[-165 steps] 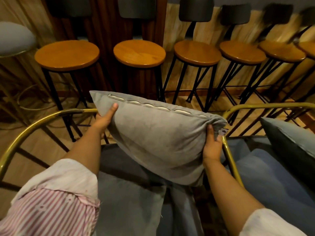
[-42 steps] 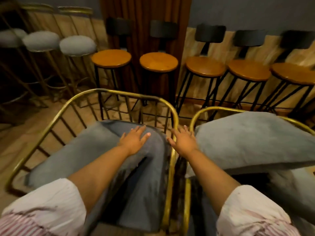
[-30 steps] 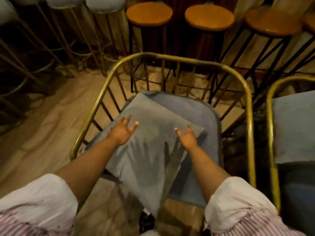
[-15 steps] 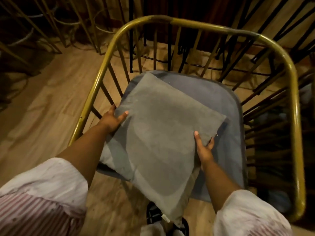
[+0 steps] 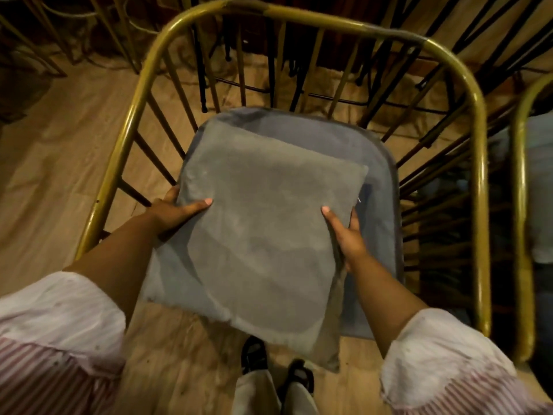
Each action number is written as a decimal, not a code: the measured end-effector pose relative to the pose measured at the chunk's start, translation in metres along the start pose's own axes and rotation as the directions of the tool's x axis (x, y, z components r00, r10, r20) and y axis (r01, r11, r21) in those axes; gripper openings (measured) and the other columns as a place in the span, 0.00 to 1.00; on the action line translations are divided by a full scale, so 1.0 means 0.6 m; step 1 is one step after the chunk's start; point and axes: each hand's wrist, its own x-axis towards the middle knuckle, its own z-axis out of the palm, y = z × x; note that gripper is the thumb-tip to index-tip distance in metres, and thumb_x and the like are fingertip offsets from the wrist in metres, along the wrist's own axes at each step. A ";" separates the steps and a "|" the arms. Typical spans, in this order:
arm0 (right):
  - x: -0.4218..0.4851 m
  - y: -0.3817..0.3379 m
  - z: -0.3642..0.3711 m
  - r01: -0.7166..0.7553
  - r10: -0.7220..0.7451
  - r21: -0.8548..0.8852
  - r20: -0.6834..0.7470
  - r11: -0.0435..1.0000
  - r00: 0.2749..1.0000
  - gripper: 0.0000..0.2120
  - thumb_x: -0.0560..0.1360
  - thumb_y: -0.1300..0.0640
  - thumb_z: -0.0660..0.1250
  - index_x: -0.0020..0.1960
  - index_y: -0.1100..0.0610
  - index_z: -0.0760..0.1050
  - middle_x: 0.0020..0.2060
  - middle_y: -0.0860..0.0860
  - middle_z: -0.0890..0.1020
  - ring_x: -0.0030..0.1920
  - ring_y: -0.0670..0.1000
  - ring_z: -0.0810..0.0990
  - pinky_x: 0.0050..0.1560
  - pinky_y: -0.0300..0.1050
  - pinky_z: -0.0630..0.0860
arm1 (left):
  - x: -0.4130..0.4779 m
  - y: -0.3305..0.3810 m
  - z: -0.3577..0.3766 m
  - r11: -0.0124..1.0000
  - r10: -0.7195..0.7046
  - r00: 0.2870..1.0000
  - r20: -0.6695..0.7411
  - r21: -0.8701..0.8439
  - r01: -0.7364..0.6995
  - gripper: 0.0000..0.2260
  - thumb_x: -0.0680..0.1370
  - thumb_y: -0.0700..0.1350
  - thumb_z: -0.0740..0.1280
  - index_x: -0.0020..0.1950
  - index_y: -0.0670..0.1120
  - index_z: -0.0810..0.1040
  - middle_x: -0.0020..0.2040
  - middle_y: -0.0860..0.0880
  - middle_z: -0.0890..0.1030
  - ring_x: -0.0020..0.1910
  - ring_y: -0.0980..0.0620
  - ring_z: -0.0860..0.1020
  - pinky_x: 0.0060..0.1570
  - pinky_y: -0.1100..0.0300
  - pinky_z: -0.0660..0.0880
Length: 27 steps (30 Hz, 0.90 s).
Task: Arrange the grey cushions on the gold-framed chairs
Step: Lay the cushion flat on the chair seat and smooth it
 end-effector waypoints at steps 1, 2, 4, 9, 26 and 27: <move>-0.001 -0.017 -0.011 0.021 -0.021 -0.030 0.011 0.999 1.000 0.40 0.69 0.46 0.73 0.75 0.47 0.57 0.63 0.47 0.73 0.60 0.52 0.75 0.60 0.48 0.73 | -0.010 0.000 0.011 0.999 0.018 1.000 0.017 -0.040 -0.017 0.49 0.61 0.71 0.68 0.76 0.60 0.51 0.77 0.47 0.60 0.73 0.40 0.63 0.70 0.46 0.62; -0.001 -0.029 -0.025 0.040 -0.039 -0.047 0.024 0.998 0.999 0.39 0.69 0.46 0.73 0.74 0.46 0.58 0.61 0.47 0.73 0.58 0.51 0.75 0.57 0.47 0.73 | -0.020 -0.002 0.025 0.997 0.030 0.999 0.029 -0.076 -0.027 0.48 0.64 0.67 0.70 0.77 0.59 0.50 0.77 0.47 0.60 0.73 0.41 0.63 0.70 0.48 0.62; 0.003 -0.043 -0.047 0.072 -0.069 -0.076 0.037 0.994 0.997 0.38 0.69 0.48 0.74 0.74 0.46 0.59 0.59 0.47 0.73 0.56 0.50 0.75 0.55 0.45 0.73 | -0.031 -0.009 0.052 0.991 0.028 0.999 0.019 -0.135 -0.025 0.44 0.68 0.61 0.70 0.78 0.57 0.49 0.77 0.47 0.59 0.73 0.42 0.64 0.69 0.50 0.63; 0.005 -0.042 -0.084 0.120 -0.122 -0.113 -0.009 0.986 0.992 0.40 0.67 0.48 0.75 0.74 0.44 0.59 0.63 0.47 0.71 0.59 0.50 0.72 0.60 0.47 0.73 | -0.058 0.000 0.086 0.992 0.024 1.000 0.017 -0.121 -0.021 0.48 0.62 0.67 0.71 0.76 0.61 0.51 0.78 0.45 0.57 0.74 0.39 0.62 0.72 0.46 0.62; -0.001 0.020 -0.109 0.053 -0.046 -0.192 0.041 0.980 0.998 0.49 0.59 0.37 0.75 0.74 0.40 0.55 0.70 0.51 0.70 0.67 0.56 0.71 0.68 0.58 0.69 | -0.060 -0.009 0.101 0.988 0.058 0.998 0.016 0.142 -0.060 0.43 0.66 0.65 0.70 0.75 0.64 0.50 0.77 0.37 0.53 0.74 0.35 0.60 0.69 0.46 0.64; 0.000 0.021 -0.110 0.052 -0.045 -0.199 0.039 0.979 0.998 0.47 0.61 0.38 0.74 0.75 0.41 0.55 0.71 0.51 0.69 0.68 0.56 0.70 0.69 0.57 0.69 | -0.060 -0.010 0.103 0.987 0.050 0.998 0.025 0.154 -0.053 0.44 0.66 0.65 0.69 0.75 0.65 0.49 0.77 0.37 0.53 0.74 0.34 0.60 0.69 0.46 0.63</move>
